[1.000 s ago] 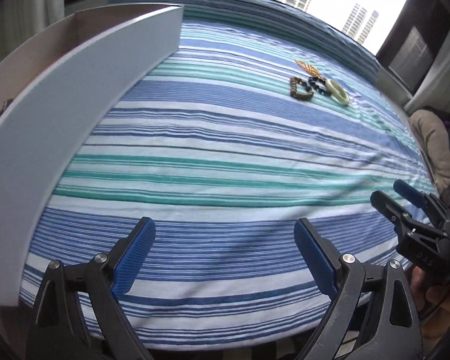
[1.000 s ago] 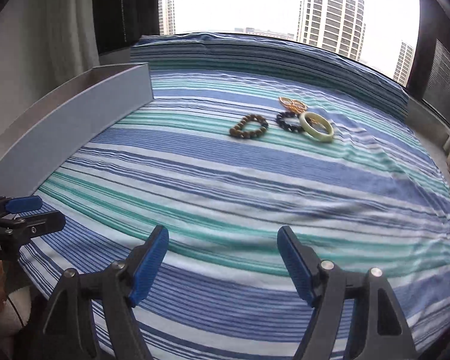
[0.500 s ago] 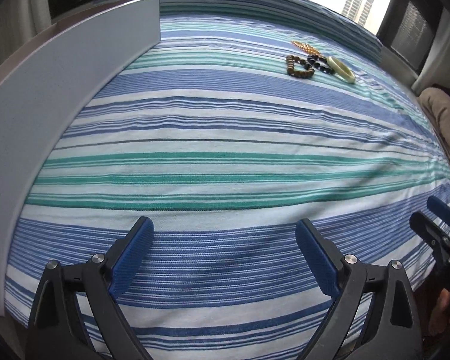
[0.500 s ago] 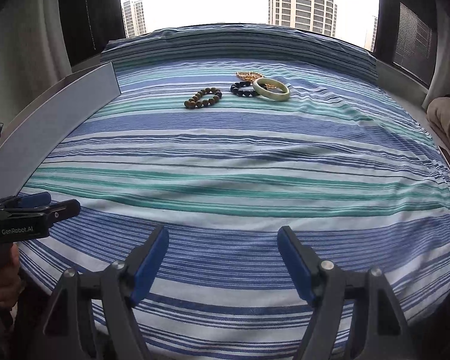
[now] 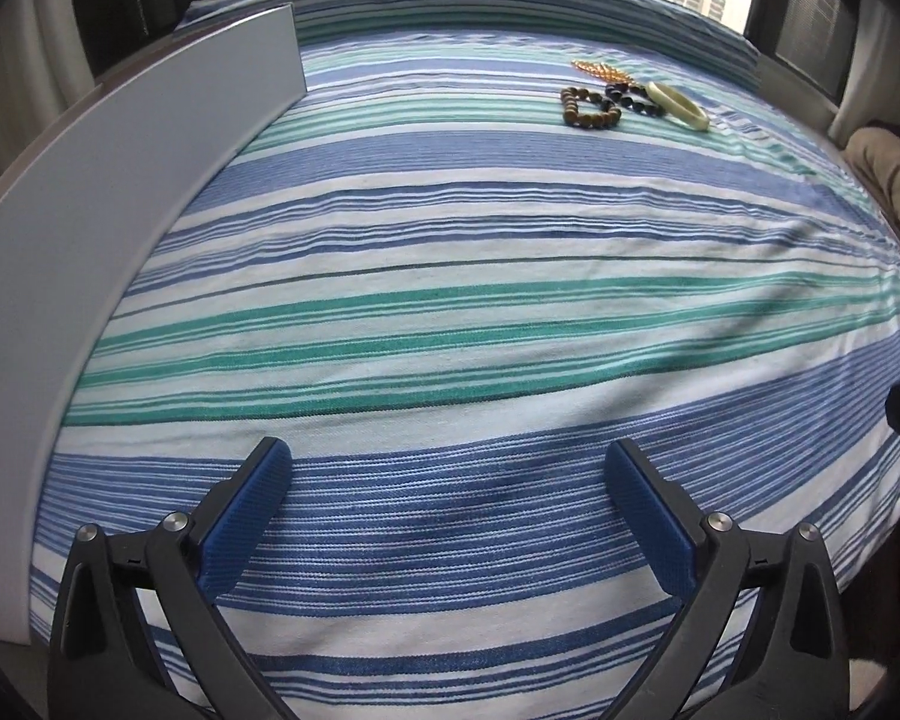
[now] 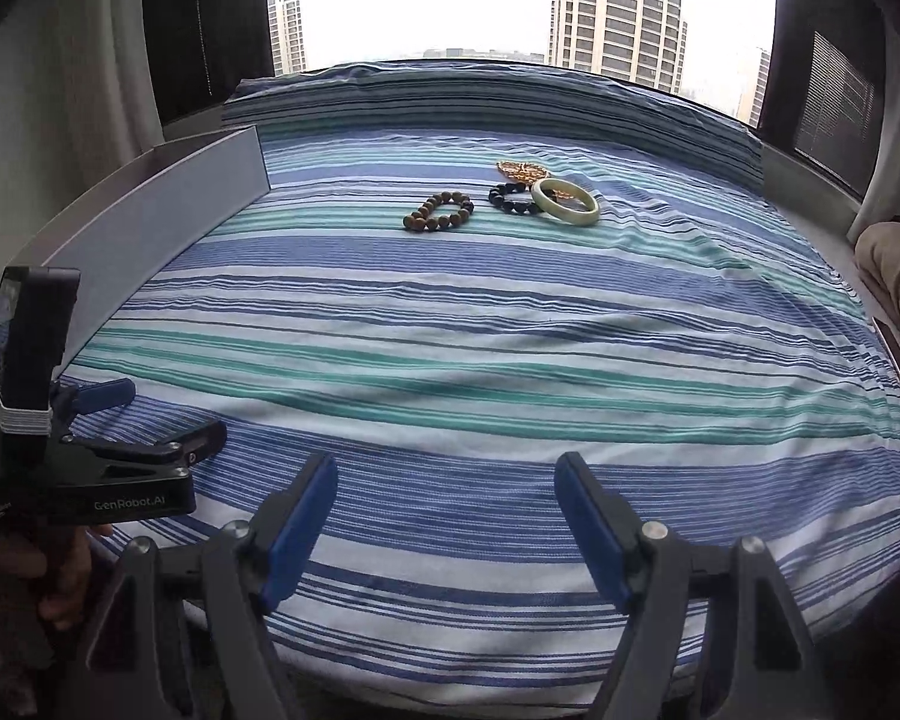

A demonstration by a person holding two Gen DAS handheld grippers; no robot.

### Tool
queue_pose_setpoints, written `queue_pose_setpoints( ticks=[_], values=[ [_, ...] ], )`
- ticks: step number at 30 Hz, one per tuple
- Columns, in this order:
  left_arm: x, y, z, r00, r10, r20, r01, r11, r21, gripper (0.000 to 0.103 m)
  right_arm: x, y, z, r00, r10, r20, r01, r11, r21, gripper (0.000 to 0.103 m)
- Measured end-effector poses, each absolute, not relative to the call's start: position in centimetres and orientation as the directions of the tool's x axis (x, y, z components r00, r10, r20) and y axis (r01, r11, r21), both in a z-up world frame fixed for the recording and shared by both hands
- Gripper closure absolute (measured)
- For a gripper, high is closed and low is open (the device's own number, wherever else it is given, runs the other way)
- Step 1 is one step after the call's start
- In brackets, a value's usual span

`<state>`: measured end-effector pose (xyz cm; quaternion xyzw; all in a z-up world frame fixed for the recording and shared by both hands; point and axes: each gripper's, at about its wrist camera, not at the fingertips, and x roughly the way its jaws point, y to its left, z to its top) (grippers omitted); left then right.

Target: Organize jewelry

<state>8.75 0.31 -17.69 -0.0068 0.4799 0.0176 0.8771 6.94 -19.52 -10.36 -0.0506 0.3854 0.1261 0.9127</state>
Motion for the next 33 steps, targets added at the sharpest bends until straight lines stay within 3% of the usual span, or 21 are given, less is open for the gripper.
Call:
queue_pose_setpoints(
  ticks=[9,16,24,33],
  values=[
    [10.6,-0.4,-14.6,0.535,-0.062,-0.843,0.046,0.998,-0.045,0.001,10.2,-24.1,-11.1,0.676,0.187,-0.713,-0.19,0.979,0.076,0.027],
    [21.0,-4.8,-10.7,0.515,-0.167,-0.841,0.224,0.973,-0.056,0.001,12.6,-26.9,-11.7,0.679,0.22,-0.7,-0.17,0.975,0.142,0.027],
    [31.7,-9.8,-13.5,0.559,-0.033,-0.828,0.176,0.981,0.08,0.01,12.4,-28.6,-12.1,0.672,0.238,-0.701,-0.166,0.971,0.171,0.027],
    [32.3,-13.0,-14.3,0.573,0.034,-0.819,0.196,0.965,0.177,0.01,12.5,-31.1,-12.0,0.674,0.215,-0.706,-0.132,0.976,0.171,0.027]
  ],
)
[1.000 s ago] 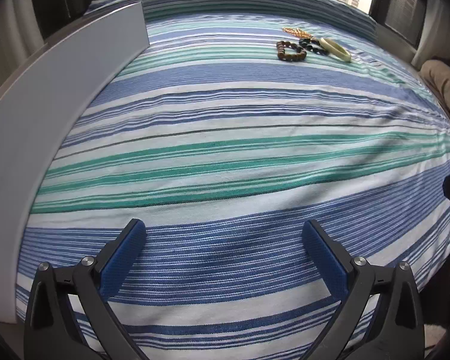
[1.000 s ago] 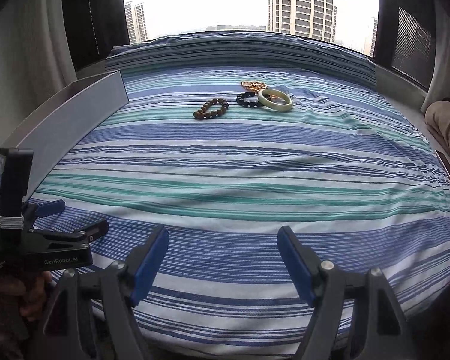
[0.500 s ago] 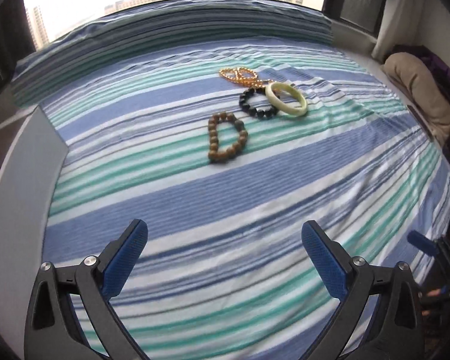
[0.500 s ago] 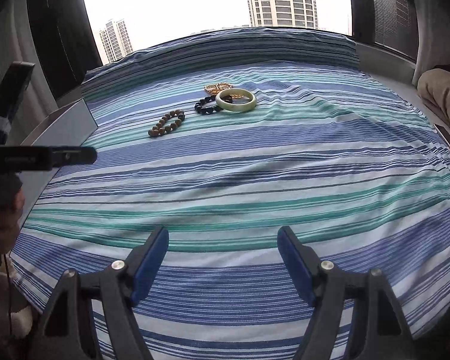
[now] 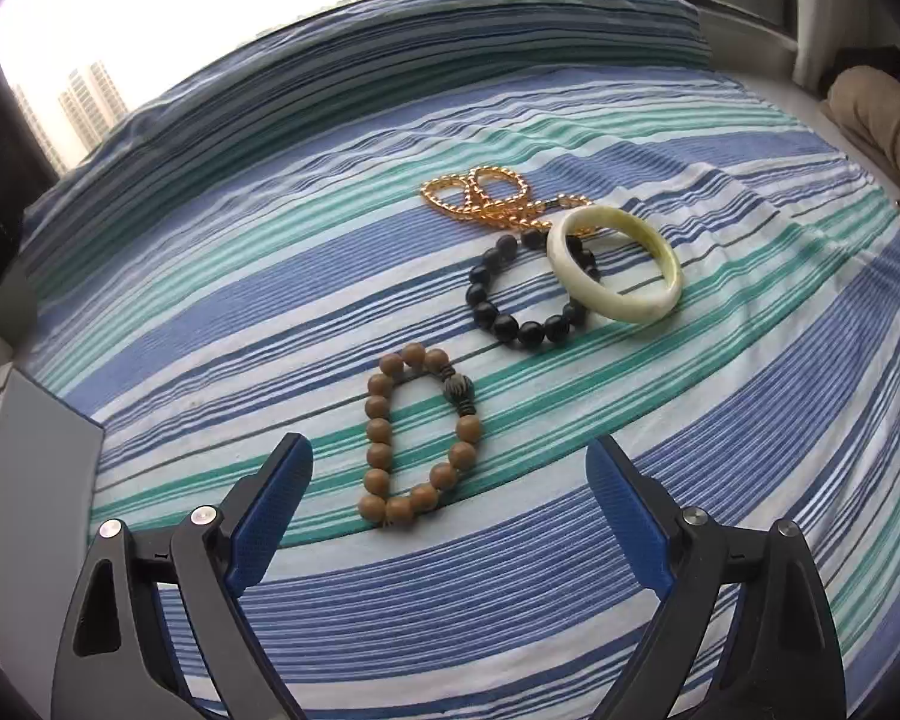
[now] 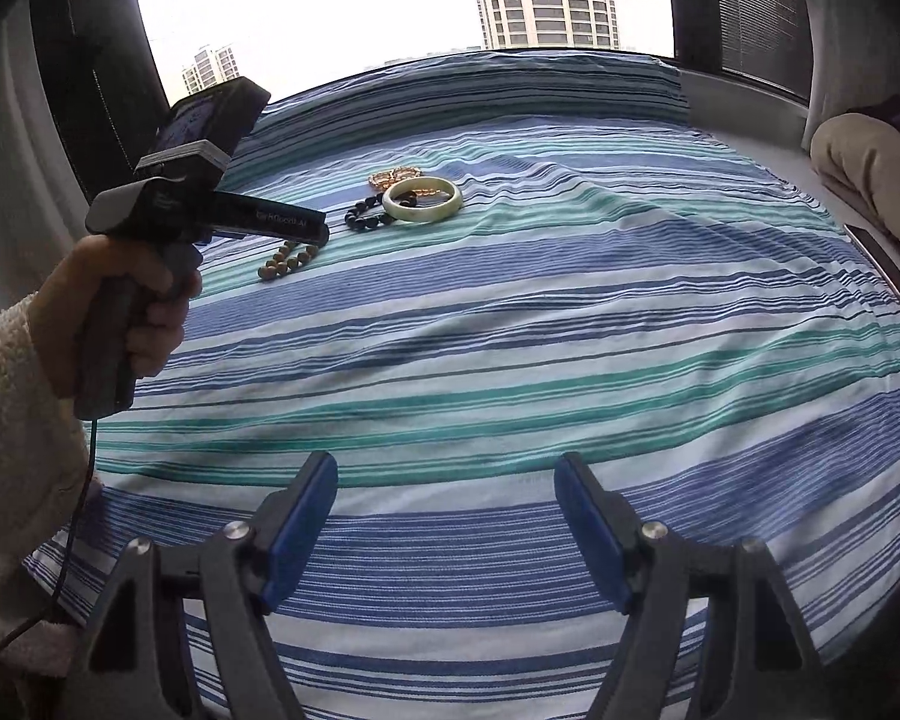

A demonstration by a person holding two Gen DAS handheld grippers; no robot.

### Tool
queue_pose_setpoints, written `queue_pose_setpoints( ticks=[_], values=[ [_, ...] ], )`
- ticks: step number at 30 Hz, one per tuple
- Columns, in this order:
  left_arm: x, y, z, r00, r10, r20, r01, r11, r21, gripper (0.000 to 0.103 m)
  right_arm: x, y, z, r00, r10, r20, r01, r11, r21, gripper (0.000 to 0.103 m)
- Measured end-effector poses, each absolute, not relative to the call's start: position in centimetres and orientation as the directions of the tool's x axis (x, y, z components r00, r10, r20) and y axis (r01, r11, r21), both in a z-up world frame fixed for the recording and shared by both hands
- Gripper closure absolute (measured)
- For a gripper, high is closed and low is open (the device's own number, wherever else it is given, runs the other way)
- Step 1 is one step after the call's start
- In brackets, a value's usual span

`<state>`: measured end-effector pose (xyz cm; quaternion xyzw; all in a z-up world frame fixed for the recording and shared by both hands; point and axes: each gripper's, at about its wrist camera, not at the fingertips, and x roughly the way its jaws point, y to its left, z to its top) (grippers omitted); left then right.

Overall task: Organize jewelry
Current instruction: 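Grasp the wooden bead bracelet with the left gripper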

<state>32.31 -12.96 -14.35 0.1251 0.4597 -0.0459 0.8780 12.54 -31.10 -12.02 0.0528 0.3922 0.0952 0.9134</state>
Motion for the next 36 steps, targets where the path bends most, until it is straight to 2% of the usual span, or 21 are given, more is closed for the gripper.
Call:
queue_pose_setpoints(
  ticks=[6,8,11,13,16,18,20,28,30,36],
  values=[
    [32.9,-12.9,-14.1,0.557,0.017,-0.83,0.222,0.96,0.169,0.01,12.7,-31.1,-12.0,0.675,0.226,-0.703,-0.137,0.974,0.181,0.027],
    [33.8,-11.6,-13.0,0.536,-0.063,-0.842,0.232,0.97,0.075,0.01,12.7,-31.1,-12.1,0.67,0.231,-0.705,-0.138,0.972,0.188,0.027],
    [36.0,-8.3,-11.3,0.465,-0.238,-0.853,0.209,0.965,-0.156,0.01,12.5,-31.6,-12.2,0.667,0.231,-0.709,-0.126,0.972,0.199,0.027],
    [36.9,-6.7,-10.8,0.437,-0.293,-0.851,0.184,0.955,-0.234,0.012,12.6,-31.9,-12.4,0.661,0.233,-0.713,-0.115,0.971,0.21,0.027],
    [37.4,-6.7,-11.4,0.415,-0.268,-0.87,0.184,0.961,-0.208,0.027,12.8,-32.0,-12.6,0.652,0.242,-0.719,-0.112,0.968,0.224,0.027],
    [37.4,-7.4,-12.5,0.384,-0.267,-0.884,0.193,0.959,-0.206,0.05,12.9,-31.7,-12.4,0.655,0.248,-0.714,-0.122,0.967,0.225,0.027],
    [37.6,-8.3,-13.8,0.355,-0.272,-0.894,0.199,0.957,-0.212,0.063,12.9,-31.4,-12.1,0.659,0.254,-0.707,-0.134,0.966,0.222,0.027],
    [39.0,-10.5,-16.1,0.368,-0.191,-0.91,0.142,0.979,-0.148,0.063,12.2,-31.8,-11.7,0.667,0.256,-0.7,-0.133,0.965,0.226,0.027],
    [39.1,-10.6,-16.1,0.372,-0.176,-0.911,0.139,0.981,-0.133,0.091,12.1,-32.2,-11.9,0.667,0.25,-0.701,-0.122,0.966,0.228,0.027],
    [37.1,-9.6,-14.6,0.397,-0.229,-0.889,0.147,0.972,-0.184,0.092,12.0,-33.3,-12.1,0.675,0.244,-0.696,-0.094,0.964,0.247,0.027]
  ],
)
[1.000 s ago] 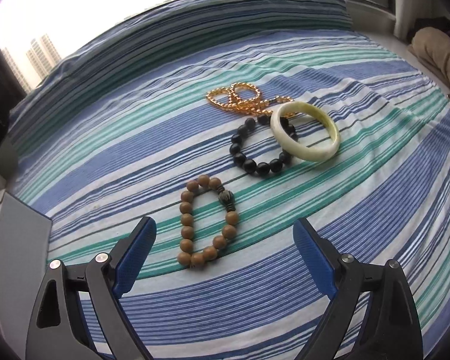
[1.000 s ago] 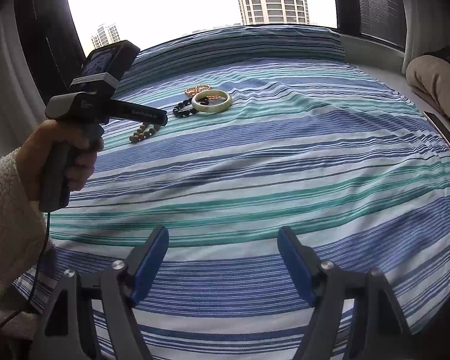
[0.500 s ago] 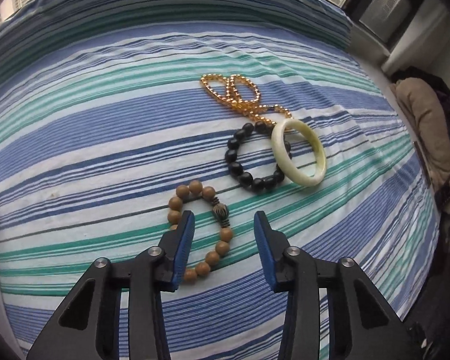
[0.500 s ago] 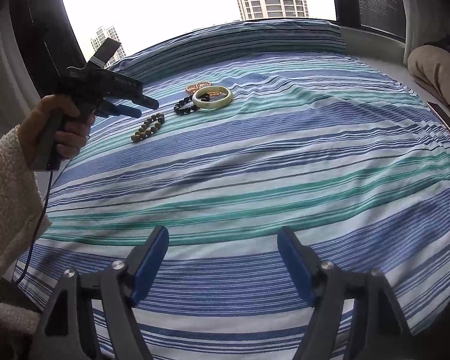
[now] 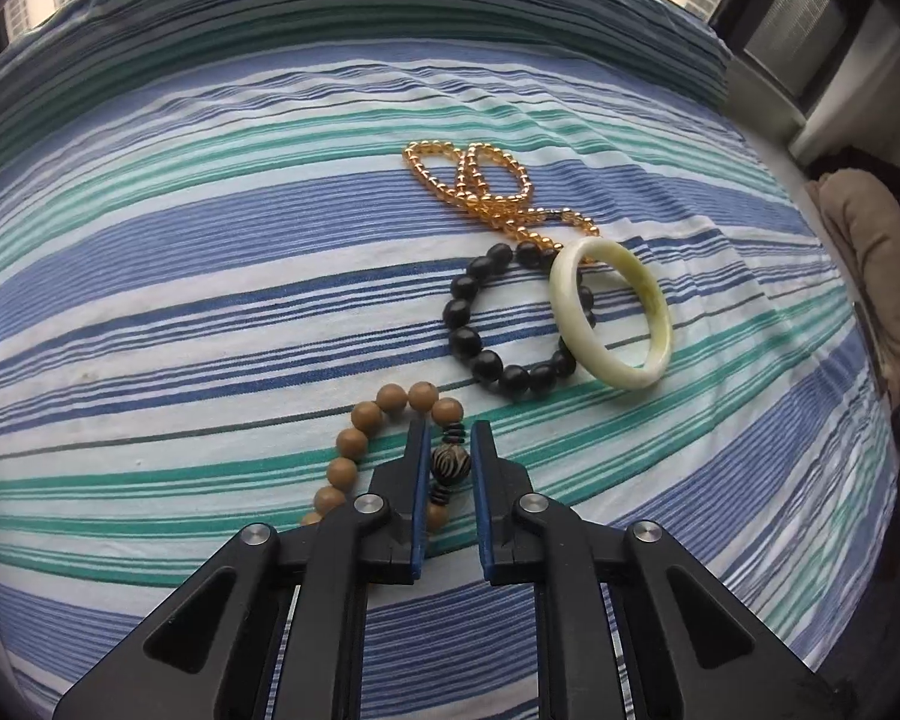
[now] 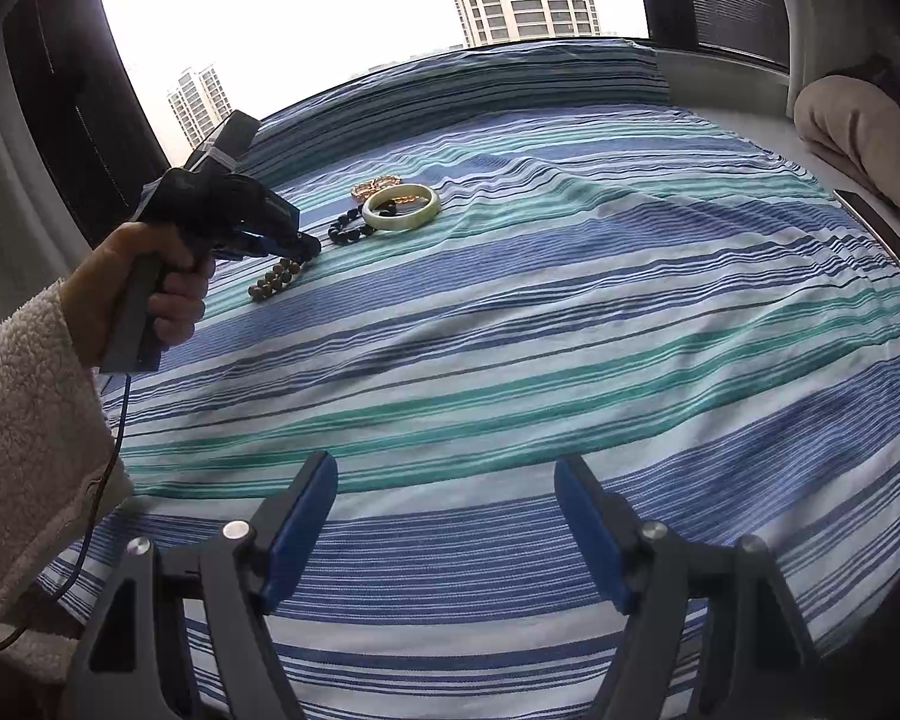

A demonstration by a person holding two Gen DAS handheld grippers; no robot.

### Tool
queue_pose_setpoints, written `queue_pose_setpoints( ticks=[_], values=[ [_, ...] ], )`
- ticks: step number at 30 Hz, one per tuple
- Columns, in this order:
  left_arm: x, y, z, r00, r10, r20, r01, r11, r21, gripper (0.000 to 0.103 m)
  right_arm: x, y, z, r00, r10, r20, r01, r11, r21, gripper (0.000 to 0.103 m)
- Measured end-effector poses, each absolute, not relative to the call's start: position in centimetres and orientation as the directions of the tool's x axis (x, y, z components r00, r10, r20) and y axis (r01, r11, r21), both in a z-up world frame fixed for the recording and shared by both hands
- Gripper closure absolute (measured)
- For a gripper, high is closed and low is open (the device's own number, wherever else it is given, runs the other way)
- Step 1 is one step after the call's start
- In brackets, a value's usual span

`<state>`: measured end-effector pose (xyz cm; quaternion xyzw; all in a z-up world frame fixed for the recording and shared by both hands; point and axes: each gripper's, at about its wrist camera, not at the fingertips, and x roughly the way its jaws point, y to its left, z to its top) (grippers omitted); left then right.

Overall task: Organize jewelry
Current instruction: 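Grasp the wooden bead bracelet with the left gripper, then grasp the amber bead necklace with the right gripper while the left holds the wooden bracelet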

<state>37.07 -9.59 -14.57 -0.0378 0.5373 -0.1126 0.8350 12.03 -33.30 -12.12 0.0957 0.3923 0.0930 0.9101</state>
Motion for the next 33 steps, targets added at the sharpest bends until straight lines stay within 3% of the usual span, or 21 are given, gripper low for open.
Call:
queue_pose_setpoints(
  ticks=[8,16,24,27,33],
  values=[
    [28.3,-8.1,-10.3,0.413,-0.315,-0.854,0.328,0.927,-0.183,0.092,12.4,-33.1,-11.9,0.675,0.265,-0.688,-0.121,0.96,0.251,0.027],
    [18.4,-11.0,-13.4,0.347,-0.303,-0.888,0.529,0.845,-0.081,0.092,20.5,-32.2,-9.0,0.626,0.338,-0.703,-0.25,0.94,0.231,0.027],
    [16.4,-10.7,-15.5,0.357,-0.31,-0.881,0.491,0.865,-0.105,0.091,34.9,-30.4,-5.4,0.538,0.417,-0.732,-0.28,0.908,0.311,0.027],
    [16.3,-10.7,-15.7,0.37,-0.33,-0.869,0.479,0.868,-0.126,0.09,41.0,-26.1,-5.5,0.459,0.435,-0.775,-0.37,0.886,0.279,0.027],
    [16.5,-9.9,-15.9,0.371,-0.371,-0.851,0.43,0.881,-0.197,0.09,49.4,-17.9,-9.4,0.396,0.285,-0.873,-0.41,0.905,0.109,0.027]
  ],
)
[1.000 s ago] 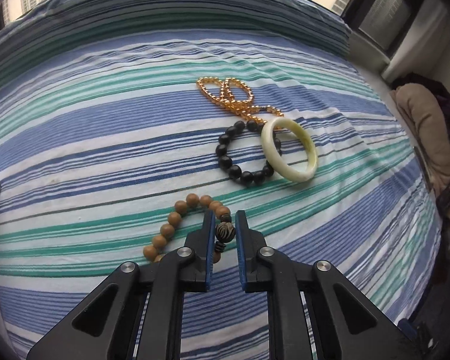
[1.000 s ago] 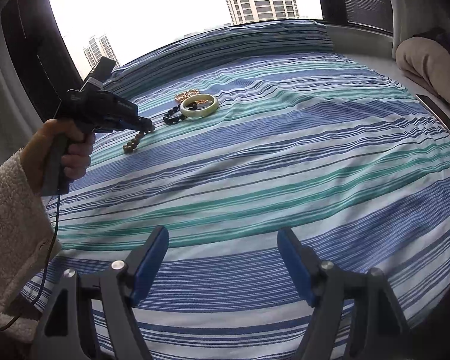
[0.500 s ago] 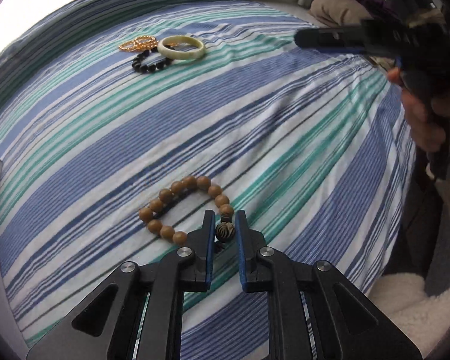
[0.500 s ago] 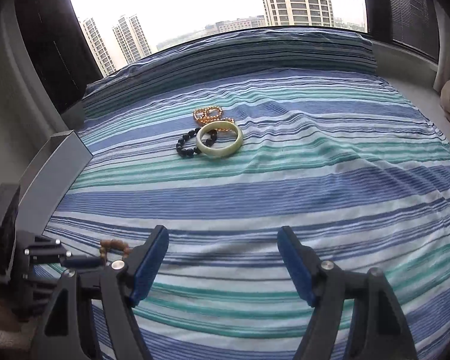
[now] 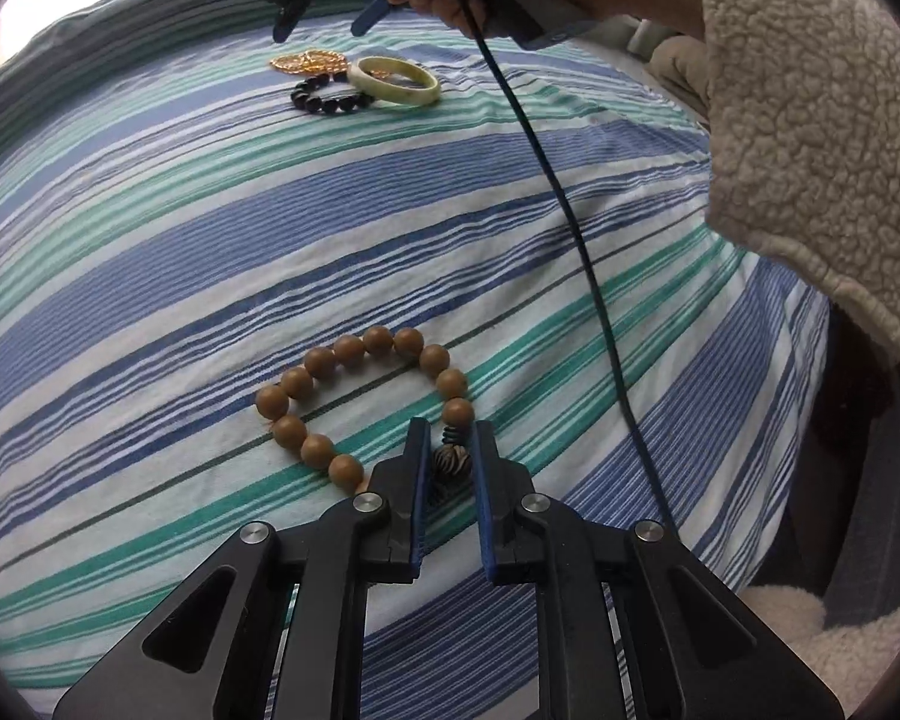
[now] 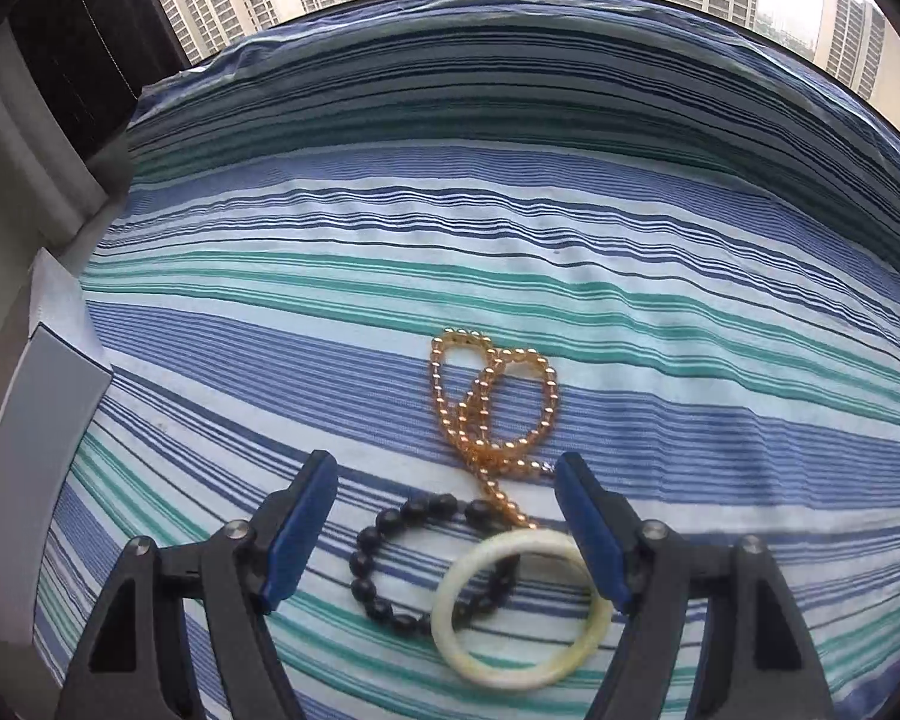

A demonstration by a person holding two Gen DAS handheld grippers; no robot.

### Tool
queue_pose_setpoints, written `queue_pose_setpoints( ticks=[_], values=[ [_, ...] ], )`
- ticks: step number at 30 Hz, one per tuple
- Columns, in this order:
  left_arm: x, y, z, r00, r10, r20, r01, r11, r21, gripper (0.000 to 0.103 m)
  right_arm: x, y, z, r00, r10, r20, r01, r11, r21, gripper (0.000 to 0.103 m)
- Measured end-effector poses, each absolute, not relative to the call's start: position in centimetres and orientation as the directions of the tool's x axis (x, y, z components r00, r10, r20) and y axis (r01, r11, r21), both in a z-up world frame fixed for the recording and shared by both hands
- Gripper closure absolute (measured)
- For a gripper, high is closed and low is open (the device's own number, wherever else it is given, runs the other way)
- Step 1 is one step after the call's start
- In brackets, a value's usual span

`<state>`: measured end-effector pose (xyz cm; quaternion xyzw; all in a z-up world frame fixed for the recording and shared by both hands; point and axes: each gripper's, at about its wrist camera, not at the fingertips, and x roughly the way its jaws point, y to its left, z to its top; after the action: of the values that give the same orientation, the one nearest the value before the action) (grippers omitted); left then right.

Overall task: Organize jewelry
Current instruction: 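Grasp the amber bead necklace with the right gripper while the left holds the wooden bracelet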

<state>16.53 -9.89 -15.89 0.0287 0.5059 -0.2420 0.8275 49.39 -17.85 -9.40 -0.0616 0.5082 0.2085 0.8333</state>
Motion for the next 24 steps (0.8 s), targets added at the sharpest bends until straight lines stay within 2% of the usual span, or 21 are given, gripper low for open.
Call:
queue_pose_setpoints(
  ticks=[3,4,5,6,7,10,16,24],
  values=[
    [16.4,-9.7,-15.9,0.37,-0.377,-0.849,0.43,0.879,-0.203,0.09,51.3,-16.3,-11.3,0.403,0.203,-0.892,-0.378,0.925,0.039,0.032],
    [16.3,-9.6,-16.0,0.371,-0.38,-0.847,0.433,0.878,-0.205,0.09,51.5,-16.1,-11.7,0.394,0.2,-0.897,-0.376,0.926,0.042,0.042],
    [16.2,-9.6,-16.0,0.373,-0.384,-0.845,0.436,0.876,-0.206,0.09,51.6,-16.0,-12.2,0.379,0.205,-0.902,-0.378,0.925,0.051,0.064],
    [16.2,-9.6,-16.0,0.374,-0.386,-0.843,0.438,0.875,-0.207,0.09,51.6,-15.9,-12.6,0.365,0.196,-0.91,-0.377,0.925,0.048,0.079],
    [16.2,-9.6,-16.0,0.373,-0.388,-0.843,0.438,0.874,-0.209,0.09,51.5,-15.9,-12.9,0.361,0.181,-0.915,-0.37,0.928,0.037,0.088],
    [16.2,-9.6,-16.0,0.374,-0.39,-0.842,0.437,0.874,-0.211,0.09,50.8,-16.8,-11.8,0.388,0.234,-0.891,-0.345,0.934,0.095,0.095],
    [16.1,-9.6,-16.0,0.378,-0.387,-0.841,0.422,0.881,-0.216,0.09,47.7,-20.2,-4.9,0.498,0.385,-0.777,-0.339,0.911,0.235,0.095],
    [16.3,-8.7,-16.1,0.366,-0.408,-0.836,0.389,0.883,-0.26,0.091,40.1,-23.6,4.1,0.593,0.513,-0.62,-0.422,0.854,0.304,0.095]
  ],
)
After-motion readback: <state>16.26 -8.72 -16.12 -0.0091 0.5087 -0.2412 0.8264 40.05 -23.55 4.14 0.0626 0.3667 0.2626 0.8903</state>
